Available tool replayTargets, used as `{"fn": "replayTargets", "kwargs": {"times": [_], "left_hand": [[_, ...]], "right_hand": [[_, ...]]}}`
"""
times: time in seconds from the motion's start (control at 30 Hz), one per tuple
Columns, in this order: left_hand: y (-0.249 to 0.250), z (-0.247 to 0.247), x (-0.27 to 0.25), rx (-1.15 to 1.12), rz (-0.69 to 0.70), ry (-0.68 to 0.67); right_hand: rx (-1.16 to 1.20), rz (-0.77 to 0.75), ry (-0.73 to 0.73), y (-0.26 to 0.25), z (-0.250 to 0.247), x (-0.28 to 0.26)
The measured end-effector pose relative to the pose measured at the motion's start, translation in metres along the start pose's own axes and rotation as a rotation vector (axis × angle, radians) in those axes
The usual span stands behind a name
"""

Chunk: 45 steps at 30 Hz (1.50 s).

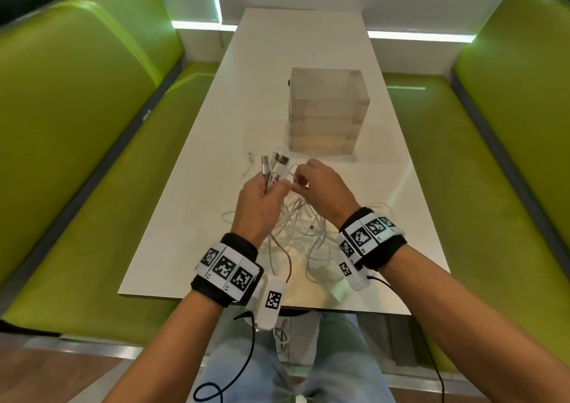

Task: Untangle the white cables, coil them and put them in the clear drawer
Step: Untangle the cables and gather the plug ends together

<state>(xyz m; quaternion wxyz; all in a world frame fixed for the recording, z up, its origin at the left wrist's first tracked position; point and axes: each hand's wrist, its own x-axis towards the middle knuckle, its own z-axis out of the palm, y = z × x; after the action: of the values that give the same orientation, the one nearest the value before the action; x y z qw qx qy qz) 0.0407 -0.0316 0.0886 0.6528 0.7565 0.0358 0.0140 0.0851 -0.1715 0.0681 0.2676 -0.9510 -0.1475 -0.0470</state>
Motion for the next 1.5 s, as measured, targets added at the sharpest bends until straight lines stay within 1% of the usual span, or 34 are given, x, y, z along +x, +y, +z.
{"fn": "replayTargets", "kwargs": {"times": [0.13,0.23,0.27,0.33,0.37,0.43,0.5,0.53,0.6,0.63,0.73,0.8,0.87,0.93,1.0,1.07,1.17,1.23,1.3,1.33,1.4,1.43,1.5], "left_hand": [[0.019,-0.015,-0.004,-0.113,0.028,0.05],[0.045,-0.029,-0.011,-0.234,0.123,0.108],[0.054,-0.037,-0.011,-0.282,0.163,0.123],[0.066,-0.055,-0.011,-0.333,0.189,0.107],[0.067,-0.063,-0.011,-0.323,0.177,0.079],[0.061,-0.071,-0.012,-0.231,0.129,0.015],[0.05,-0.07,-0.017,-0.134,0.087,-0.047],[0.045,-0.069,-0.019,-0.108,0.068,-0.073],[0.036,-0.067,-0.024,-0.066,0.023,-0.125],[0.033,-0.065,-0.027,-0.052,0.002,-0.161],[0.028,-0.062,-0.033,-0.02,-0.033,-0.271],[0.028,-0.062,-0.035,-0.012,-0.051,-0.328],[0.027,-0.064,-0.035,-0.009,-0.077,-0.409],[0.024,-0.065,-0.036,0.007,-0.081,-0.474],[0.021,-0.063,-0.038,-0.012,-0.052,-0.446],[0.019,-0.063,-0.039,-0.141,-0.016,-0.351],[0.016,-0.064,-0.035,-0.358,-0.013,-0.222],[0.017,-0.065,-0.033,-0.432,0.004,-0.188],[0.018,-0.063,-0.034,-0.459,0.029,-0.17],[0.019,-0.061,-0.035,-0.463,0.038,-0.165],[0.019,-0.059,-0.036,-0.477,0.022,-0.15],[0.019,-0.059,-0.036,-0.489,0.011,-0.147],[0.017,-0.06,-0.036,-0.501,-0.013,-0.145]], "right_hand": [[-0.051,-0.014,-0.006,0.005,0.007,0.007],[-0.107,0.007,-0.089,0.013,0.013,0.013],[-0.094,0.029,-0.098,0.018,0.015,0.014],[-0.004,0.079,-0.055,0.026,0.014,0.013],[0.045,0.089,-0.016,0.026,0.012,0.013],[0.15,0.07,0.062,0.021,0.003,0.012],[0.322,0.036,0.114,0.008,-0.01,0.008],[0.438,0.025,0.115,-0.001,-0.017,0.005],[0.663,-0.018,0.071,-0.019,-0.033,-0.004],[0.719,-0.055,0.023,-0.027,-0.041,-0.01],[0.676,-0.138,-0.189,-0.038,-0.058,-0.025],[0.684,-0.135,-0.307,-0.04,-0.06,-0.031],[0.743,-0.095,-0.334,-0.041,-0.056,-0.035],[0.771,-0.082,-0.298,-0.042,-0.052,-0.039],[0.769,-0.058,-0.263,-0.04,-0.05,-0.043],[0.757,-0.032,-0.286,-0.038,-0.048,-0.048],[0.764,-0.007,-0.442,-0.036,-0.041,-0.063],[0.752,0.024,-0.558,-0.038,-0.033,-0.076],[0.647,0.004,-0.603,-0.038,-0.02,-0.087],[0.54,-0.042,-0.598,-0.037,-0.014,-0.092],[0.326,-0.141,-0.582,-0.034,0.0,-0.101],[0.262,-0.168,-0.565,-0.033,0.006,-0.105],[0.212,-0.198,-0.516,-0.03,0.015,-0.114]]}}
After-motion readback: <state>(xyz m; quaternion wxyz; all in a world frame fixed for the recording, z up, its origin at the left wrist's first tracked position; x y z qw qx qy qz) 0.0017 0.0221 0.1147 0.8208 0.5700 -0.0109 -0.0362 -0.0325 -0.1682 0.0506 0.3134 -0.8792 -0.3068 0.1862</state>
